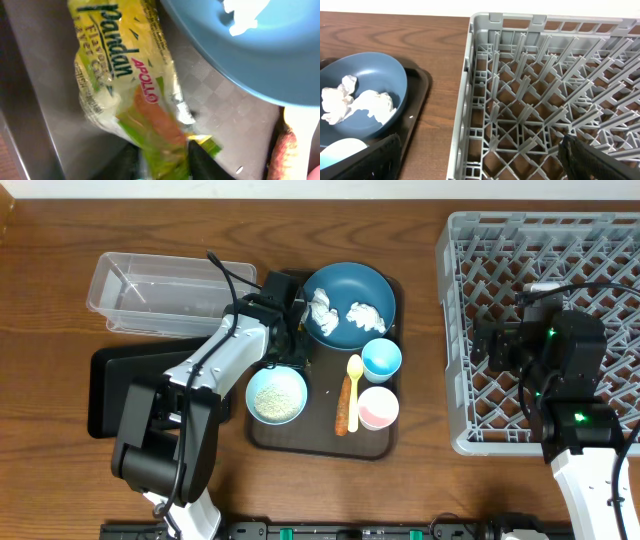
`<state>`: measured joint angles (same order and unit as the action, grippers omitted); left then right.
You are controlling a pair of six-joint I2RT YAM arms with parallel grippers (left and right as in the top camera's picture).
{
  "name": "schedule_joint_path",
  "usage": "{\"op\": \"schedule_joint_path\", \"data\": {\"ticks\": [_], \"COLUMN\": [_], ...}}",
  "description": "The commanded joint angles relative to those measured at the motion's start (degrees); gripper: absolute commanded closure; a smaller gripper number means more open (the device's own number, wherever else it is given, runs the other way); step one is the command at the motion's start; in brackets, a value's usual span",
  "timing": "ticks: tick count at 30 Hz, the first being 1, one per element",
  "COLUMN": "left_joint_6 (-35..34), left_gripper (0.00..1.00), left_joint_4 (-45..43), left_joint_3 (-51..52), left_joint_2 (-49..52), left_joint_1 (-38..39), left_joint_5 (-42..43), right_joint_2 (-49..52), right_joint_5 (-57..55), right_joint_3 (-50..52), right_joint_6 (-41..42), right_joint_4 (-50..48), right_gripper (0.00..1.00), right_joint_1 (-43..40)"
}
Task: Sort waste into correct bins and load items into the dishwasher rack
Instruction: 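Carry the wrapper left and drop it into the clear plastic bin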
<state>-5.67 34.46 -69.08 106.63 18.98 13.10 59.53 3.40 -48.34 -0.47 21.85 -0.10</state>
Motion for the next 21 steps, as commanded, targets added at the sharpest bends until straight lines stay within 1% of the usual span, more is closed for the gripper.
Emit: {"op": "schedule_joint_path", "data": {"ticks": [1,2,3,5,8,13,21], "left_joint_6": [0.66,0.66,0.66,0.66,0.66,0.68,0.76], "left_gripper": [0.78,0.80,0.85,0.93,0.94,0.94,0.94], "left_joint_4": [0.17,0.17,0.17,0.15,0.17,2.03,1.25], "left_joint_3": [0.63,0.63,0.63,0.61,0.59,-0.87,-2.71], "left_joint_2": [0.55,0.55,0.55,0.55,0.28,-2.40,-12.15], "left_joint_1": [0.13,0.13,0.13,0.11,-0.04,-0.04,-0.04], "left_joint_5": [-0.74,-0.74,-0.74,-0.76,-1.31,-6.51,-12.76], "right_joint_2": [0.07,0.07,0.07,0.07,0.07,0.07,0.07], "right_joint_5": [-0.17,-0.17,-0.17,-0.17,-0.17,-0.22,-0.20], "right_joint_3": [-1.29,-1.29,-1.29,-1.29,-1.29,-1.29,-1.29], "right_joint_6": [-0.28,-0.28,-0.28,-0.28,-0.26,-0.31,-0.48], "right_joint_4": [0.04,0.04,0.04,0.04,0.15,0.20,0.26], "right_gripper": [0.01,0.01,0.01,0.01,0.01,0.01,0.01], "right_joint_1": [0.87,0.87,0.87,0.87,0.87,0.87,0.87]}}
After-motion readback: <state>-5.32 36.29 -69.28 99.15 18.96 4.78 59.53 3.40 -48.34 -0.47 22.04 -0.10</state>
